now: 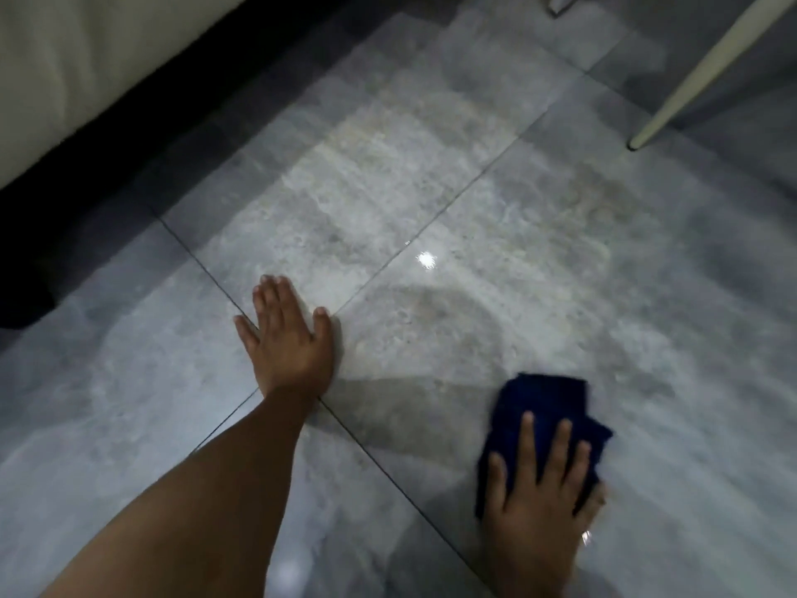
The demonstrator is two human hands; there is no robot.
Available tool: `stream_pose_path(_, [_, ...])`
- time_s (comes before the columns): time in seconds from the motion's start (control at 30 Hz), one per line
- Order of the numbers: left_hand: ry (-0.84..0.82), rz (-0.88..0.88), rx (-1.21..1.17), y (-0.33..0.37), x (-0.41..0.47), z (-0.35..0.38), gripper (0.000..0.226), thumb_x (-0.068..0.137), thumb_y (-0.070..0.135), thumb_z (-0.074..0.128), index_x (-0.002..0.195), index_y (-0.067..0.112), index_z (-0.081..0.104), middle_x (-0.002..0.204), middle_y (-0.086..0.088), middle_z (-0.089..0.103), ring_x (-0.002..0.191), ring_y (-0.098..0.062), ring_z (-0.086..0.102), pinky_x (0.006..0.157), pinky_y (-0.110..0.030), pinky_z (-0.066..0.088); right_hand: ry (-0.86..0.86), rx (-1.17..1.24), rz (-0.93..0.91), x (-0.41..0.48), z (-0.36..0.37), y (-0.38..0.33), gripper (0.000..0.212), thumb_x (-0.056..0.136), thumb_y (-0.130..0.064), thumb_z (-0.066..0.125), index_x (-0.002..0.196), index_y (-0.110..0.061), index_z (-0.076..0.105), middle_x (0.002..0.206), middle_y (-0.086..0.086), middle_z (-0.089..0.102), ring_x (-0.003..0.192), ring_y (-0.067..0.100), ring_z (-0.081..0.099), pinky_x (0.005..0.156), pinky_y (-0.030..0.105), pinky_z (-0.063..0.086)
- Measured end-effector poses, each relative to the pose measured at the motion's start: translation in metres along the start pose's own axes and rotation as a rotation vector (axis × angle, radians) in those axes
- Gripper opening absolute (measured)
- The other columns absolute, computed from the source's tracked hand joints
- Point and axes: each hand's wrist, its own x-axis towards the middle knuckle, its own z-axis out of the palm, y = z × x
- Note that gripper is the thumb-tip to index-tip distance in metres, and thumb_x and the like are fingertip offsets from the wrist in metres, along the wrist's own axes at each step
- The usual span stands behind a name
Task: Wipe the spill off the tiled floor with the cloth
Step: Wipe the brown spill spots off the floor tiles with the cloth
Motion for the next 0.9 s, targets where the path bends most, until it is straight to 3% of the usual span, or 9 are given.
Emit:
stream_pose_path(0.13, [-0.033, 0.023, -0.015, 0.000, -0.001, -0.002, 0.068, 0.099, 0.044, 0.026, 0.153, 0.012, 0.003, 0.162, -0.006, -0.001, 0.148, -0.017, -0.007, 0.118, -0.048, -0.008, -0.052, 0.000, -0.137, -0.037, 0.013, -0.047, 0.054, 0.095, -0.052, 0.032, 0.145, -0.032, 0.037, 0.153, 0.010, 0.034, 0.140, 0.033, 0.030, 0.109, 0.058, 0.023])
stream_pose_path(0.27, [-0.055, 0.073, -0.006, 0.006, -0.010, 0.002, 0.069, 0.097, 0.047, 0.022, 0.153, 0.011, 0.004, 0.162, -0.007, 0.000, 0.148, -0.018, -0.006, 0.118, -0.048, -0.008, -0.059, -0.007, -0.217, 0.025, 0.007, -0.061, 0.057, 0.096, -0.052, 0.035, 0.150, -0.035, 0.025, 0.159, 0.004, 0.021, 0.146, 0.029, 0.017, 0.115, 0.056, 0.013])
stream_pose_path(0.4, [-0.019, 0.082, -0.022, 0.011, 0.014, 0.002, 0.072, 0.095, 0.050, 0.020, 0.153, 0.010, 0.007, 0.162, -0.008, 0.002, 0.148, -0.018, -0.003, 0.117, -0.047, -0.009, -0.025, 0.001, -0.038, 0.083, -0.006, -0.041, 0.057, 0.096, -0.055, 0.027, 0.150, -0.037, 0.024, 0.160, 0.003, 0.019, 0.147, 0.028, 0.014, 0.116, 0.053, 0.004])
stream_pose_path(0.57, [-0.037, 0.109, 0.032, 0.006, 0.001, 0.010, 0.070, 0.097, 0.048, 0.020, 0.153, 0.008, 0.005, 0.161, -0.010, 0.001, 0.148, -0.021, -0.003, 0.117, -0.048, -0.008, 0.014, -0.006, 0.134, -0.019, -0.007, 0.013, 0.058, 0.095, -0.053, 0.025, 0.150, -0.033, 0.026, 0.157, 0.009, 0.026, 0.144, 0.032, 0.020, 0.112, 0.059, 0.016])
stream_pose_path(0.7, [-0.034, 0.120, 0.039, 0.001, 0.004, 0.006, 0.065, 0.100, 0.042, 0.020, 0.152, 0.005, 0.008, 0.161, -0.014, 0.004, 0.148, -0.024, 0.000, 0.117, -0.053, -0.004, -0.058, 0.030, -0.112, -0.078, 0.007, -0.026, 0.056, 0.097, -0.055, 0.021, 0.148, -0.034, 0.030, 0.155, 0.008, 0.029, 0.142, 0.032, 0.023, 0.109, 0.060, 0.020])
stream_pose_path(0.8, [-0.073, 0.302, 0.063, 0.004, -0.021, 0.011, 0.062, 0.101, 0.041, 0.019, 0.152, 0.006, 0.014, 0.160, -0.013, 0.010, 0.148, -0.022, 0.004, 0.118, -0.049, -0.004, -0.057, 0.014, -0.262, -0.056, 0.009, -0.028, 0.055, 0.096, -0.054, 0.029, 0.148, -0.035, 0.031, 0.156, 0.005, 0.028, 0.143, 0.030, 0.025, 0.111, 0.058, 0.017])
stream_pose_path(0.9, [-0.064, 0.428, -0.002, 0.030, -0.044, 0.011, 0.067, 0.096, 0.047, 0.014, 0.153, 0.011, 0.014, 0.161, -0.009, 0.009, 0.148, -0.018, 0.003, 0.116, -0.041, -0.010, 0.001, 0.017, -0.148, 0.002, 0.000, -0.002, 0.056, 0.095, -0.054, 0.032, 0.148, -0.036, 0.031, 0.157, 0.003, 0.026, 0.145, 0.028, 0.022, 0.114, 0.056, 0.011])
